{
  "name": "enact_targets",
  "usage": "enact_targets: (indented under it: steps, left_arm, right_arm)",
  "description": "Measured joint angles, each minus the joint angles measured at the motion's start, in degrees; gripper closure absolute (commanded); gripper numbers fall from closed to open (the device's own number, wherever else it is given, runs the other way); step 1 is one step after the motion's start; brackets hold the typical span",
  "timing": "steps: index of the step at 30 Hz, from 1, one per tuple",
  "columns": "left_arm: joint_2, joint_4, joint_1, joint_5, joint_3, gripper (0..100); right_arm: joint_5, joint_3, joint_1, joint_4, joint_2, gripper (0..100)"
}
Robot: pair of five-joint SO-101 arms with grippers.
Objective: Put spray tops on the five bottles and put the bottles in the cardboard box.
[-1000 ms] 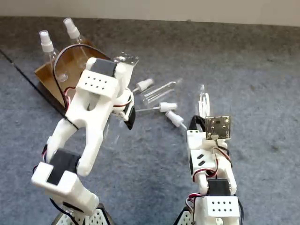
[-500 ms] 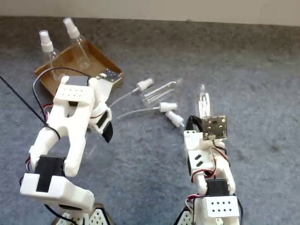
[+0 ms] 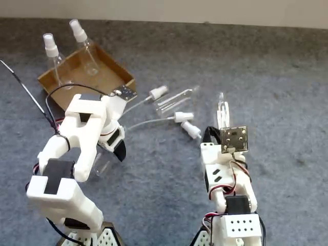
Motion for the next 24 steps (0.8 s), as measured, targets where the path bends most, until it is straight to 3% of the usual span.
enact_targets:
  steps: [17, 22, 24]
  left_arm:
    - [-9.1, 0.1, 0.0, -0.2, 0.1, 75]
    - [-9.1, 0.1, 0.1, -0.2, 3.9, 63]
    - [-9.1, 0.1, 0.3, -0.2, 4.4, 63]
  right_arm:
    - [0.0, 0.0, 0.0, 0.0, 0.0, 99.4]
    - [0.0, 0.0, 0.0, 0.0, 0.0, 99.4]
    - [0.0, 0.0, 0.0, 0.0, 0.0, 99.4]
